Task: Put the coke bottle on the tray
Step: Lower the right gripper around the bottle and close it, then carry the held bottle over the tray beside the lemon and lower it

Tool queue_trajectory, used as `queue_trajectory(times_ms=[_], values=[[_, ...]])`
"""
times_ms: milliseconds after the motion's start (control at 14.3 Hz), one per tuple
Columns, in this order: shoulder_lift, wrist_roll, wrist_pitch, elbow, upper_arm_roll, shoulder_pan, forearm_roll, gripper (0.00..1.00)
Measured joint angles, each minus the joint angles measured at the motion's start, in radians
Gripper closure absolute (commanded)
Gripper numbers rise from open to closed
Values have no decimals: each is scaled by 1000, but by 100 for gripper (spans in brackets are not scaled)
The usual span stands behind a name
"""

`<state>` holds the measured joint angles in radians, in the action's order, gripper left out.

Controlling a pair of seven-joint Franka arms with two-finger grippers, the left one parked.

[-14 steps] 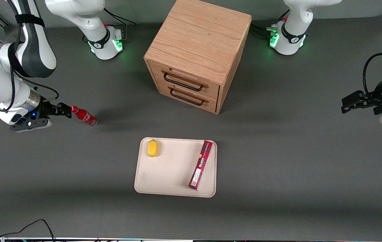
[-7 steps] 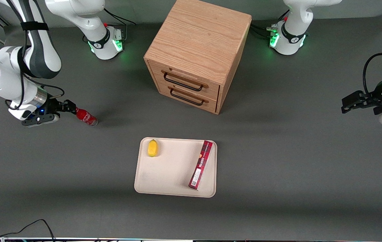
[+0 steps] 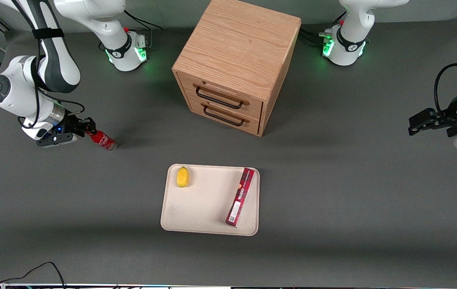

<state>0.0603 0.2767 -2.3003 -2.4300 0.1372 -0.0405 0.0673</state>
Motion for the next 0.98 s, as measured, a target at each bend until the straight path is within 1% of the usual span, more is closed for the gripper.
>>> queue_trajectory(times_ms=[70,349,419,488,628,698,837,977], values=[[5,0,0,-3,0,0,1,100],[8,-9,-6,0,-8,-3,5,100],[8,-29,-11,18,-26,-4,7,100],[6,-75,5,60,-63,-5,7,100],[-25,-207,113,219,-143,-25,7,100],[-63,-266,174,328,-167,-49,7,100],[-171,-346,259,543,-182,-96,7,100],[-310,-410,300,738,-183,-140,7,100]])
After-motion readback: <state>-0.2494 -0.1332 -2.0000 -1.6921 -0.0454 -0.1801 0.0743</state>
